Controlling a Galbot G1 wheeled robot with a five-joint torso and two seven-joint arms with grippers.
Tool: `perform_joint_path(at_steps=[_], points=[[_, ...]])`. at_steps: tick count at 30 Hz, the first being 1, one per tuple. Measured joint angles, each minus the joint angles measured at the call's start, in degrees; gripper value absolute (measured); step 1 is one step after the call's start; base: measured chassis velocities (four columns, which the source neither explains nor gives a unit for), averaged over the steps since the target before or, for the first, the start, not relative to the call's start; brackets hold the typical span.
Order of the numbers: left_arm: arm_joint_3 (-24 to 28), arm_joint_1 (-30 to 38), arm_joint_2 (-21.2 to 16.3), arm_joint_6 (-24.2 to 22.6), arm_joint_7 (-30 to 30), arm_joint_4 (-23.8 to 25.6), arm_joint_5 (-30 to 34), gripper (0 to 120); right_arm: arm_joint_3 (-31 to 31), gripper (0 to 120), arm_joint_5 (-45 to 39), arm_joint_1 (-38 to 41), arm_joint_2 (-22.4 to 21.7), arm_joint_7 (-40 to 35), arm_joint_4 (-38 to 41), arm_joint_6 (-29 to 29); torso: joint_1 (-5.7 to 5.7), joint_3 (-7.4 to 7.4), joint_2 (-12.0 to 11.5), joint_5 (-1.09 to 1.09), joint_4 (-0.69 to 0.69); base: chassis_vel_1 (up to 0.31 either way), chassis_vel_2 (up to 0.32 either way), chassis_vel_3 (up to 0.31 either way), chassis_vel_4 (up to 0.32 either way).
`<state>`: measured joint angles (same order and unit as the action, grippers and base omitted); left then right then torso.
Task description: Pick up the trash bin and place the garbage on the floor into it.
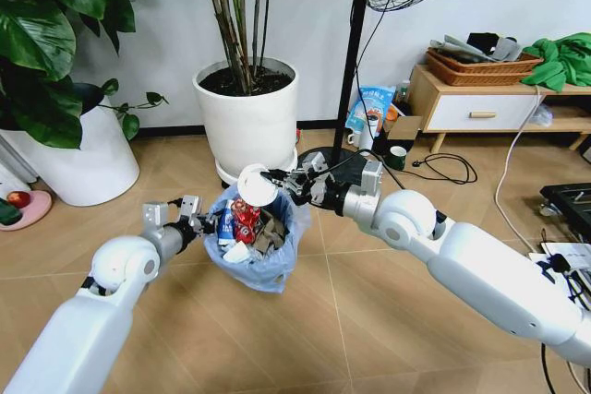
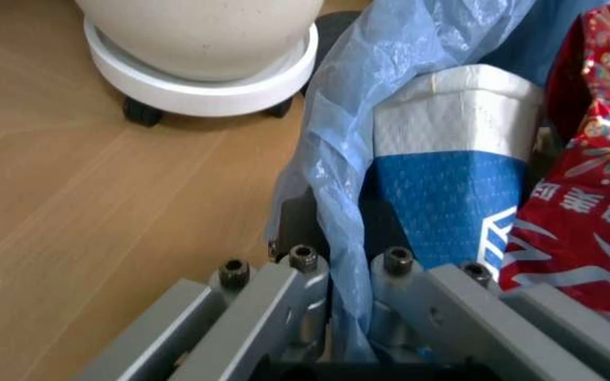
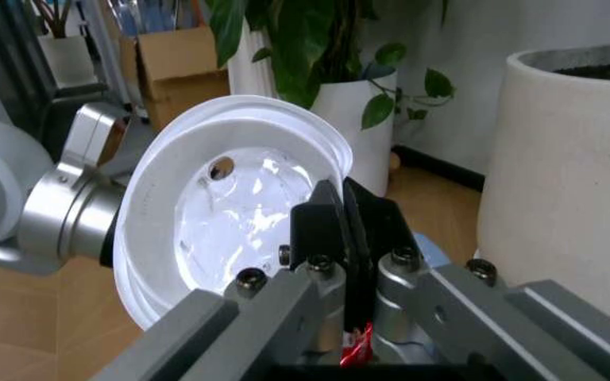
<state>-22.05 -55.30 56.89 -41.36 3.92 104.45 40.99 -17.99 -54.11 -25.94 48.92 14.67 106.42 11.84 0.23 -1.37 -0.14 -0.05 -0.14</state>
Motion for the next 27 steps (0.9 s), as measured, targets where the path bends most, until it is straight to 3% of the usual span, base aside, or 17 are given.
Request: perform_joint_path(at_steps=[10, 11, 13, 14, 16, 18, 27], points=[[0.74, 1.20, -0.04, -0.08, -0.17, -0.80, 0.26, 0, 0.08, 1, 1.12, -0.61, -0.51, 0.75, 0.13, -0.09, 0.00, 0.00, 0.00, 0.00, 0.00, 0.000, 0.000, 0.000, 0.000], [0.95, 1.30, 0.05, -0.08, -0.22, -0.83, 0.26, 0, -0.14, 8, 1.55, -0.72, -0.52, 0.64, 0.15, -0.08, 0.00, 0.00, 0.00, 0.00, 0.00, 0.000, 0.000, 0.000, 0.000], [1.18, 1.51, 0.15, -0.09, -0.28, -0.88, 0.27, 0, -0.51, 11, 2.08, -0.74, -0.47, 0.20, 0.22, -0.07, 0.00, 0.00, 0.00, 0.00, 0.00, 0.000, 0.000, 0.000, 0.000], [1.33, 1.84, 0.17, -0.11, -0.31, -0.90, 0.34, 0, -0.91, 19, 2.19, -0.74, -0.42, -0.32, 0.49, 0.18, 0.00, 0.00, 0.00, 0.00, 0.00, 0.000, 0.000, 0.000, 0.000], [1.36, 2.07, 0.15, -0.15, -0.36, -0.90, 0.47, 0, -1.20, 23, 2.26, -0.71, -0.43, -0.48, 0.59, 0.25, 0.00, 0.00, 0.00, 0.01, 0.01, 0.000, 0.000, 0.000, 0.000], [1.36, 2.20, -0.07, -0.17, -0.40, -0.90, 0.66, 0, -1.42, 34, 2.31, -0.67, -0.55, -0.62, 0.73, 0.25, 0.00, 0.00, 0.00, 0.01, 0.01, 0.000, 0.000, 0.000, 0.000], [1.17, 1.69, -0.08, -0.18, -0.41, -0.73, 0.68, 0, -0.64, 66, 2.18, -1.30, -0.93, -1.62, 1.10, 0.10, 0.00, 0.00, 0.00, 0.00, 0.01, 0.000, 0.000, 0.000, 0.000]])
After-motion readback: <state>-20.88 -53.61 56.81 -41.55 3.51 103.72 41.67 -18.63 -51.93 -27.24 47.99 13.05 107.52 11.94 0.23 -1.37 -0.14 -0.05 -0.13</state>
